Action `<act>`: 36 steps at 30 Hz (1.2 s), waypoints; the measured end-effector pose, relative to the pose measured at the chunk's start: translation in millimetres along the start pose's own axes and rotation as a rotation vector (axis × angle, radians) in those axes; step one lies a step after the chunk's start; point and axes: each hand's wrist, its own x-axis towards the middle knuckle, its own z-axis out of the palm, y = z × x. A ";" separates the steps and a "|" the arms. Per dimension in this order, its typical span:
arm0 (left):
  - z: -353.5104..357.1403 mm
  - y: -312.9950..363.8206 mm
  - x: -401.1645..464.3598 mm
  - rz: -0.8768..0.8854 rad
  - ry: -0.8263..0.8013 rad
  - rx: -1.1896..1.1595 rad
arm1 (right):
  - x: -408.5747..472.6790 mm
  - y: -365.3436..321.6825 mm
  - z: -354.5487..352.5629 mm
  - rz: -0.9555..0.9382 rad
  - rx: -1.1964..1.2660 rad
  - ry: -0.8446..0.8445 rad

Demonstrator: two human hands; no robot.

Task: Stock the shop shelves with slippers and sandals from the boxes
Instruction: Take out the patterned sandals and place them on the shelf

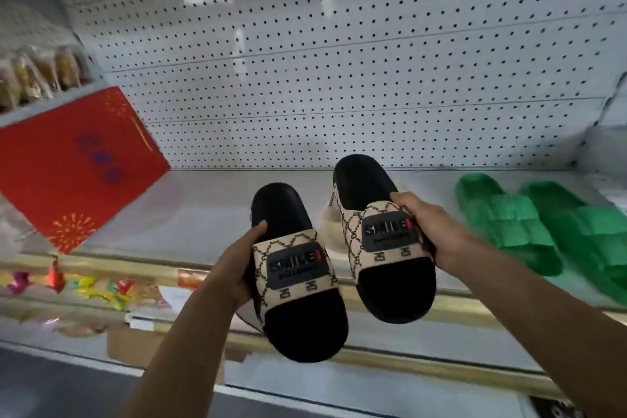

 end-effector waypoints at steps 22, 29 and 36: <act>-174.2 152.3 176.8 0.078 -0.063 0.429 | 114.4 2.4 233.3 0.103 -0.042 0.323; -181.3 154.1 236.1 0.008 -0.055 0.445 | 147.3 16.7 254.6 0.165 -0.085 0.323; -139.5 154.7 201.3 0.028 -0.075 0.557 | 146.8 26.3 261.2 0.070 -0.325 0.333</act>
